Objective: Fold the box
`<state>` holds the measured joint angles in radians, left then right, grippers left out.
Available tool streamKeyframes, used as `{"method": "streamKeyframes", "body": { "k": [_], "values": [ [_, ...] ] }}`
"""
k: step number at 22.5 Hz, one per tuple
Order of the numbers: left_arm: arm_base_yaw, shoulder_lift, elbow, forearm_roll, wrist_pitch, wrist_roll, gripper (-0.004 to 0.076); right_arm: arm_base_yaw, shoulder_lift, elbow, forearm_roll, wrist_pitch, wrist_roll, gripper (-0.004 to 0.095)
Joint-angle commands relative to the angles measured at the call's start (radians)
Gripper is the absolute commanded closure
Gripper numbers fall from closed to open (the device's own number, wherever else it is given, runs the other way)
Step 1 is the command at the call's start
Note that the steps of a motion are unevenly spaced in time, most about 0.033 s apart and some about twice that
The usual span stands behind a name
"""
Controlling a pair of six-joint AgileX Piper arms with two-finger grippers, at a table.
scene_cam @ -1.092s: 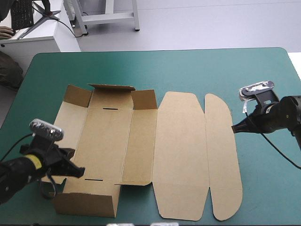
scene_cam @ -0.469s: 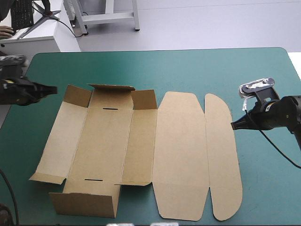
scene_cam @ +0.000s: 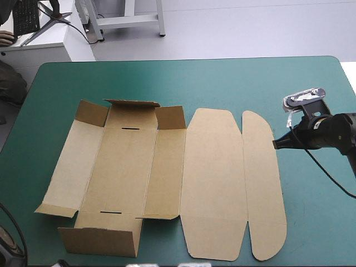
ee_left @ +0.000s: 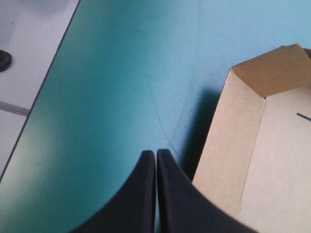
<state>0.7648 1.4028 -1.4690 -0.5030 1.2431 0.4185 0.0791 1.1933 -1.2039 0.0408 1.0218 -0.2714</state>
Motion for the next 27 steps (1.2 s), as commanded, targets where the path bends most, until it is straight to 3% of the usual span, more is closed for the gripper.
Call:
{"method": "streamKeyframes", "body": {
  "k": [1, 5, 7, 9, 11, 21, 27],
  "values": [
    [0.004, -0.030, -0.026, -0.024, 0.043, 0.013, 0.0732, -0.006, -0.021, -0.023, 0.002, -0.052, -0.009, 0.0923],
    [0.004, -0.030, -0.026, -0.042, 0.043, 0.013, 0.0680, -0.006, -0.021, -0.023, 0.002, -0.059, -0.014, 0.0923],
    [-0.008, -0.030, -0.013, -0.042, 0.043, 0.013, 0.0541, -0.006, -0.021, -0.023, 0.002, -0.059, -0.016, 0.0923],
    [-0.032, -0.030, 0.030, -0.034, 0.043, 0.002, 0.0257, -0.006, -0.021, -0.023, 0.002, -0.059, -0.016, 0.0923],
    [-0.035, -0.030, 0.064, -0.012, 0.041, -0.039, 0.0153, -0.006, -0.021, -0.023, 0.002, -0.059, -0.016, 0.0923],
    [-0.035, -0.030, 0.244, 0.027, 0.024, 0.038, 0.0173, -0.006, -0.019, -0.023, 0.027, -0.059, -0.032, 0.0923],
    [-0.035, -0.017, 0.373, -0.014, -0.050, 0.171, 0.0180, -0.006, -0.019, -0.023, 0.041, -0.059, -0.046, 0.0923]
  ]
}}
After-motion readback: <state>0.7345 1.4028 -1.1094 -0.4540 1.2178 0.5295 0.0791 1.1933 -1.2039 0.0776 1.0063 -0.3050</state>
